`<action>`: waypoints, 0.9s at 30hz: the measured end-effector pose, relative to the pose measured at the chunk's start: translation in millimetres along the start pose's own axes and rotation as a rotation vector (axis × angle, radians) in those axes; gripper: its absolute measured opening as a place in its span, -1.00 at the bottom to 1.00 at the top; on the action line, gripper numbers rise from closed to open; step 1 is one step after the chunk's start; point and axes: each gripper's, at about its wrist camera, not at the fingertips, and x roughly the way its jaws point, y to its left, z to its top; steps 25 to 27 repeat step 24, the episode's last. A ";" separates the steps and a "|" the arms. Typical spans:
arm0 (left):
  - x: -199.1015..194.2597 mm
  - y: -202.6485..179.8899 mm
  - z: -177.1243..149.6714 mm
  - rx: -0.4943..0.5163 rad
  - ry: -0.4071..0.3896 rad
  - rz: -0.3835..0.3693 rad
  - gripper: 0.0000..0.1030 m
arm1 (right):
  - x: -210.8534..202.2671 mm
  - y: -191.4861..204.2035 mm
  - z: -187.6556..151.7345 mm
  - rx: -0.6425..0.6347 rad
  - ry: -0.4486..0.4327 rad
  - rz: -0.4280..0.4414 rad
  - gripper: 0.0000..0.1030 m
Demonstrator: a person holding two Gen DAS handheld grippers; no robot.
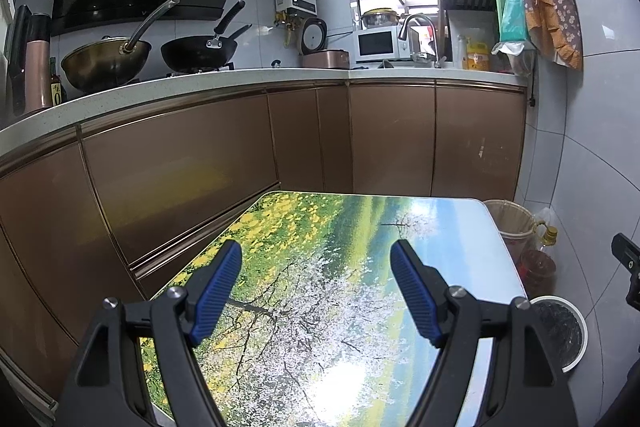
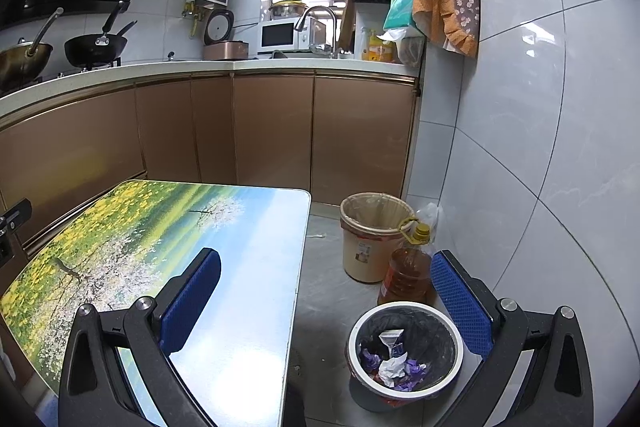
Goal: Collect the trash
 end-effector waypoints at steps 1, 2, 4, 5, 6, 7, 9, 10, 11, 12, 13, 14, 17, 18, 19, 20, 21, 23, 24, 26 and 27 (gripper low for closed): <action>-0.2 -0.1 0.0 0.000 -0.001 0.000 0.46 | -0.3 0.0 -0.1 0.000 -0.001 0.000 0.99; -0.4 -0.2 0.1 0.000 -0.002 0.000 0.46 | -0.3 -0.1 -0.1 0.000 -0.001 0.000 1.00; -1.9 -0.2 0.7 0.001 -0.005 0.000 0.46 | -0.9 0.0 -0.1 0.001 -0.003 -0.001 1.00; -2.2 0.4 1.1 0.002 -0.007 -0.002 0.46 | -1.7 0.3 -0.5 0.001 -0.004 -0.002 0.99; -2.6 0.4 1.3 0.003 -0.008 -0.005 0.46 | -2.0 0.2 -0.6 0.002 -0.005 -0.001 0.99; -3.5 -0.4 1.8 0.004 -0.008 -0.006 0.46 | -2.3 0.0 -0.5 0.002 -0.005 -0.001 0.99; -4.4 -1.0 2.2 0.006 -0.007 -0.011 0.46 | -2.7 -0.2 -0.7 0.003 -0.004 -0.001 1.00; -5.5 -1.7 1.9 0.006 -0.007 -0.012 0.47 | -2.9 -0.7 -0.6 0.003 -0.004 0.000 1.00; -5.6 -1.5 2.0 0.005 -0.006 -0.015 0.47 | -2.6 -0.5 -0.4 0.001 -0.004 -0.001 1.00; -5.7 -1.3 2.2 0.003 -0.004 -0.018 0.47 | -2.6 -0.2 -0.4 0.000 -0.004 -0.002 0.99; -5.6 -0.9 2.4 0.003 -0.004 -0.019 0.46 | -3.0 -0.2 -0.6 -0.001 -0.004 -0.002 0.99; -5.9 -0.6 2.6 0.003 -0.005 -0.019 0.47 | -3.1 -0.6 -0.7 -0.002 -0.004 -0.001 1.00; -6.9 -1.4 2.4 0.004 -0.007 -0.019 0.47 | -3.3 -0.2 -0.6 -0.003 -0.003 -0.001 1.00; -7.1 -1.3 2.5 0.004 -0.008 -0.020 0.47 | -3.6 -0.2 -0.8 -0.003 -0.003 -0.002 0.99; -7.4 -1.4 2.9 0.005 -0.008 -0.021 0.47 | -3.9 0.0 -0.9 -0.003 -0.002 -0.001 0.99; -7.5 -1.6 2.9 0.004 -0.008 -0.020 0.47 | -3.5 0.0 -0.6 -0.003 -0.003 -0.001 1.00; -7.6 -2.0 2.7 0.003 -0.007 -0.019 0.47 | -4.0 0.1 -0.7 -0.003 -0.003 -0.001 1.00; -7.5 -1.5 2.9 0.001 -0.006 -0.021 0.47 | -3.6 -0.2 -0.9 -0.005 -0.004 -0.001 1.00; -8.0 -1.5 3.0 -0.001 -0.007 -0.021 0.47 | -3.9 -0.3 -0.9 -0.005 -0.005 -0.001 1.00; -8.0 -1.5 3.0 -0.001 -0.007 -0.021 0.47 | -3.9 -0.3 -0.9 -0.005 -0.005 -0.001 1.00; -8.0 -1.5 3.0 -0.001 -0.007 -0.021 0.47 | -3.9 -0.3 -0.9 -0.005 -0.005 -0.001 1.00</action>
